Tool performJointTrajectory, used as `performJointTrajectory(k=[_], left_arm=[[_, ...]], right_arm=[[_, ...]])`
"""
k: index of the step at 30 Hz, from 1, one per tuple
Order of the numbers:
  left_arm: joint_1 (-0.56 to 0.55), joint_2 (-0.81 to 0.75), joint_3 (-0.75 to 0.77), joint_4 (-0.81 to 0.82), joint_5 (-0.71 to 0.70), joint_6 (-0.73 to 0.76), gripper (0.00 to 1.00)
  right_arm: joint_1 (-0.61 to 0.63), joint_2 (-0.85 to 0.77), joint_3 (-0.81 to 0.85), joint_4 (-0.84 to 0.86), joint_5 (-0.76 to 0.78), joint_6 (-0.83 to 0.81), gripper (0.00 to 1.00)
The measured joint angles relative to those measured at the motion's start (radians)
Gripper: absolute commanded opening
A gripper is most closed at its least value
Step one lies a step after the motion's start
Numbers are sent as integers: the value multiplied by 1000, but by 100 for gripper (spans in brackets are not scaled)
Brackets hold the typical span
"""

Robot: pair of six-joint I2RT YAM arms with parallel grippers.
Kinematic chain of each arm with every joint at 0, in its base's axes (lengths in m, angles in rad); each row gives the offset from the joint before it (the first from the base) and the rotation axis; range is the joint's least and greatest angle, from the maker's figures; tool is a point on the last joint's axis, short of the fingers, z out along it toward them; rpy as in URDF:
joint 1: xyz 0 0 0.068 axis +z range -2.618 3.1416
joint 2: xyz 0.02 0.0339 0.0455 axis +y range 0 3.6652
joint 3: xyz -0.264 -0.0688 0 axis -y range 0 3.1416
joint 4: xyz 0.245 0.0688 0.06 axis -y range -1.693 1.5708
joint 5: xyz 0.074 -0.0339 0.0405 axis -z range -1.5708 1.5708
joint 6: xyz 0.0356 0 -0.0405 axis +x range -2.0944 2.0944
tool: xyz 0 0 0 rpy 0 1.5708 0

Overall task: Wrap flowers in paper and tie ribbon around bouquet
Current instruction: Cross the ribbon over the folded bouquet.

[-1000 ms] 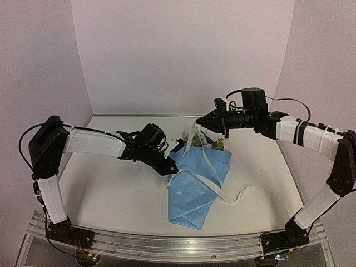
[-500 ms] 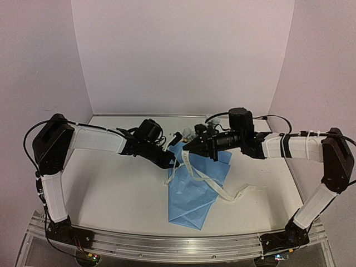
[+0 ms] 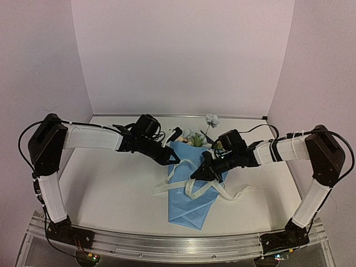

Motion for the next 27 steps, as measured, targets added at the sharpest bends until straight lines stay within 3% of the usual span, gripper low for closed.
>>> performJointTrajectory(k=[9, 20, 27], left_arm=[[-21, -49, 0, -56, 55, 33, 0], [-77, -57, -22, -141, 106, 52, 0], [-76, -71, -62, -156, 67, 48, 0]], right_arm=[[39, 0, 22, -309, 261, -233, 0], [59, -9, 62, -397, 553, -326, 0], [59, -146, 46, -440, 705, -388, 0]])
